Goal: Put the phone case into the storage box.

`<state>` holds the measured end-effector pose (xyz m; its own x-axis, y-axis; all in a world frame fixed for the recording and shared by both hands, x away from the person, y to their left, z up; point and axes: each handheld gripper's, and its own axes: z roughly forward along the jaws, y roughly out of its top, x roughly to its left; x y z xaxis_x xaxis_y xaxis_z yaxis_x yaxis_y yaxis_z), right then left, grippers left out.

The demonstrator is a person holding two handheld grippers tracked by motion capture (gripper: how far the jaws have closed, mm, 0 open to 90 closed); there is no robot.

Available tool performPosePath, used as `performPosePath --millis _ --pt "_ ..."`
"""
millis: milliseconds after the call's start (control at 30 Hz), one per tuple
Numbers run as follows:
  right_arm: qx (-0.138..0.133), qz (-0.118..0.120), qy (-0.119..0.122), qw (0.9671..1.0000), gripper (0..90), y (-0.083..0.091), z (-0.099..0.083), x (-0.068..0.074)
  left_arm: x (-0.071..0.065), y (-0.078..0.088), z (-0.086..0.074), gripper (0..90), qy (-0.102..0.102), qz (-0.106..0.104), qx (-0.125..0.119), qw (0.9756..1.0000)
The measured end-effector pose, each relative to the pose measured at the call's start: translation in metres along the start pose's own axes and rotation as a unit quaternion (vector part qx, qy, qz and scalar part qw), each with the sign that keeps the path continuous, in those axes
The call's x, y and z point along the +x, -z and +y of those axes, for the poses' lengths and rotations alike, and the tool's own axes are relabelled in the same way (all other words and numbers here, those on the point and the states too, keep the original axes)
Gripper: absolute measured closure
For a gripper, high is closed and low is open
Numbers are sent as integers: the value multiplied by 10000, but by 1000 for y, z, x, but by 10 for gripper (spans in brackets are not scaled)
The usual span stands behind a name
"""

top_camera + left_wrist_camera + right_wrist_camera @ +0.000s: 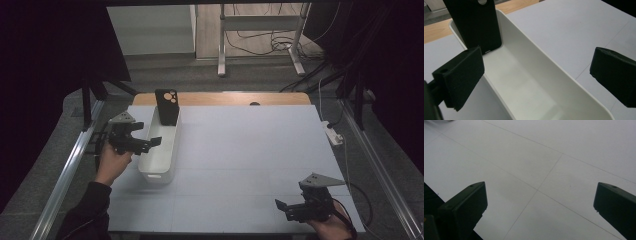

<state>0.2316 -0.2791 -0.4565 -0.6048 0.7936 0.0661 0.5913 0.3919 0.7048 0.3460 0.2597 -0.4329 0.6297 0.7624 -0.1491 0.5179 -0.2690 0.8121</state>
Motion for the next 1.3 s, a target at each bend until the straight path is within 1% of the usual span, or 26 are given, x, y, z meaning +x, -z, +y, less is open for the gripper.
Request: performPosePath --millis 167,200,367,567,767,867,967,1067,1133,1300 --pt "-2 14 8 10000 0 -1 0 0 -5 7 -4 0 3 87 18 10000" --pt "1 19 12 10000 0 -1 0 0 -6 8 -5 0 -21 98 6 9999" --pt "8 20 13 10000 0 -1 0 0 -12 13 -12 0 -90 108 -26 9999" --pt "11 25 12 10000 0 -1 0 0 -16 20 -18 0 -56 89 -84 9999" --pt "15 27 -1 10000 0 0 0 0 -25 27 -24 0 -63 105 -99 9999" --pt "12 42 -27 10000 0 -1 0 0 -29 30 -25 0 -19 32 -158 9999" --pt "13 49 -37 10000 0 -1 0 0 -32 31 -26 0 6 4 -189 9998" --pt "10 61 -41 10000 0 -1 0 0 -36 33 -28 0 -15 14 -182 9998" --pt "7 68 -38 10000 0 0 0 0 -39 34 -29 0 1 -26 -187 9998" --pt "15 76 -45 10000 0 0 0 -1 -44 37 -32 0 29 -46 -150 9999"
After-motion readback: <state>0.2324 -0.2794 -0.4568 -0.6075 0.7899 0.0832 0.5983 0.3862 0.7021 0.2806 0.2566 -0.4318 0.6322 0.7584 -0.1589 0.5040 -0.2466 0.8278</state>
